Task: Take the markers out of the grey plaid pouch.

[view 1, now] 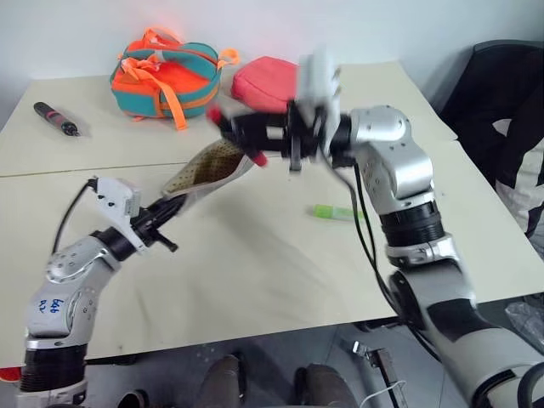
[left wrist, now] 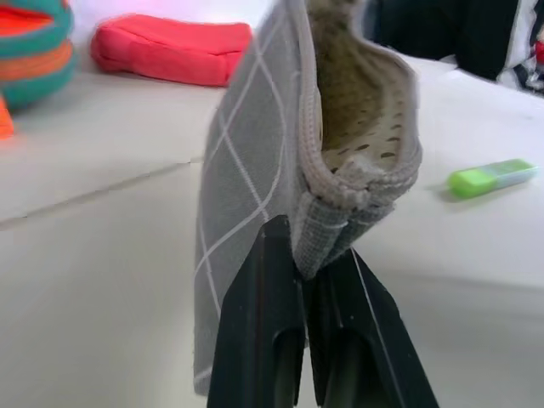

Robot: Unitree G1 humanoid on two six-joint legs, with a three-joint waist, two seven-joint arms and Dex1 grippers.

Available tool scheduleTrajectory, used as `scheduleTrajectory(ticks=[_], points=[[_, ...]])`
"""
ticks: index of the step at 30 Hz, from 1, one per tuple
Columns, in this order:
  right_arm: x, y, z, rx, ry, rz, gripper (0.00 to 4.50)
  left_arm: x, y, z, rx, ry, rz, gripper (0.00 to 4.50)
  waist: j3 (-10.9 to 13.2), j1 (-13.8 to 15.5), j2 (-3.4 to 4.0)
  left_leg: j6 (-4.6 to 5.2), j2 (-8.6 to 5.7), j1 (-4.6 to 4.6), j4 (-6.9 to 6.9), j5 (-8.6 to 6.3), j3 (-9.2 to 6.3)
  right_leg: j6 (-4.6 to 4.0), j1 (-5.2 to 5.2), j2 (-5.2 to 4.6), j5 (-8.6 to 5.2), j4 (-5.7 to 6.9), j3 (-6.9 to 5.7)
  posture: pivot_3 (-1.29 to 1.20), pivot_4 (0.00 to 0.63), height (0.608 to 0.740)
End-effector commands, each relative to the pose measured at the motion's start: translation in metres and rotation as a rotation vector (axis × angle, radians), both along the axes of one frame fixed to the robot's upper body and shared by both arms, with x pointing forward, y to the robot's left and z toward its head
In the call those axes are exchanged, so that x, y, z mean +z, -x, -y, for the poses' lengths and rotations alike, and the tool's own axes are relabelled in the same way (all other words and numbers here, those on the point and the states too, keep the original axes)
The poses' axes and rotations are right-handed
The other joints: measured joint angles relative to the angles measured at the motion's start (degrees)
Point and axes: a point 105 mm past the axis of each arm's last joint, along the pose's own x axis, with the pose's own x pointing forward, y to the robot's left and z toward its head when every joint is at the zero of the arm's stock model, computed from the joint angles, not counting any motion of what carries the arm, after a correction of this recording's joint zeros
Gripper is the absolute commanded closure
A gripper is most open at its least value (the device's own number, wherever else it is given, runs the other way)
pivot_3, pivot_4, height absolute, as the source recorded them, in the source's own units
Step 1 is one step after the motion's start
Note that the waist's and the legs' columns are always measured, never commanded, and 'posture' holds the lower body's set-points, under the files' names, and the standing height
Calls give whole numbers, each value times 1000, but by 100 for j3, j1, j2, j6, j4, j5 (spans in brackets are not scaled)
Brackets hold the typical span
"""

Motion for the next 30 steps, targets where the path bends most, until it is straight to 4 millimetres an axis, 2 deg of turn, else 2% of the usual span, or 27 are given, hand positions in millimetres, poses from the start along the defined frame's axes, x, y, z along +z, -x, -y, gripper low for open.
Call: scheduleTrajectory(ticks=[1,5,8,9,14,15,16,21,25,26,30], points=[[-50,-12,21,-55,255,85,3944,12,4,-13,67,-278,113,4500,5,1,5,1,-3,-1,-2,0,5,0,-3,-1,0,1,1,0,150,740],[-68,-18,29,-90,331,119,3944,4,3,-6,79,-442,156,4500,23,-25,33,13,-4,-4,-6,1,44,4,-22,-8,1,1,9,0,150,740],[-100,-15,28,-103,402,125,3944,-29,6,12,30,-445,103,4500,19,-28,28,5,14,3,-6,-3,48,2,-22,-8,2,3,6,0,150,740],[-105,-15,26,-117,400,125,3944,-37,7,14,28,-429,86,4500,18,-23,26,1,16,12,-6,-6,51,2,-20,-12,2,7,4,0,150,740],[-101,-19,23,-170,335,55,3944,-45,8,9,56,-346,50,4500,16,-7,22,0,25,3,4,-6,50,-2,-25,-11,4,11,-4,0,150,740],[-100,-18,22,-170,316,40,3594,-45,8,9,57,-332,45,3971,16,-7,22,0,25,6,8,-6,50,-3,-21,-12,5,12,-6,0,150,740],[-97,-19,20,-174,297,49,3221,-43,8,9,61,-312,47,3828,16,-8,22,1,25,7,8,-6,50,-4,-18,-14,6,12,-6,0,150,740],[-95,-18,19,-186,265,10,1570,-38,11,14,43,-250,64,2279,17,-3,22,2,25,8,8,-7,45,-5,-15,-15,6,11,-11,0,150,740],[-88,-14,17,-170,204,-30,198,-27,23,30,-55,-28,56,1014,16,-2,22,5,22,4,11,-8,42,-5,-14,-17,6,11,-16,0,150,740],[-82,-12,15,-164,160,-49,169,-24,27,32,-69,19,54,730,16,-1,22,5,23,4,11,-8,42,-5,-12,-17,6,9,-16,0,150,740],[-62,-12,18,-185,-6,-149,169,-13,40,35,-94,125,55,730,16,-10,22,5,24,5,15,-8,32,-5,-1,-16,7,7,-24,0,150,740]])
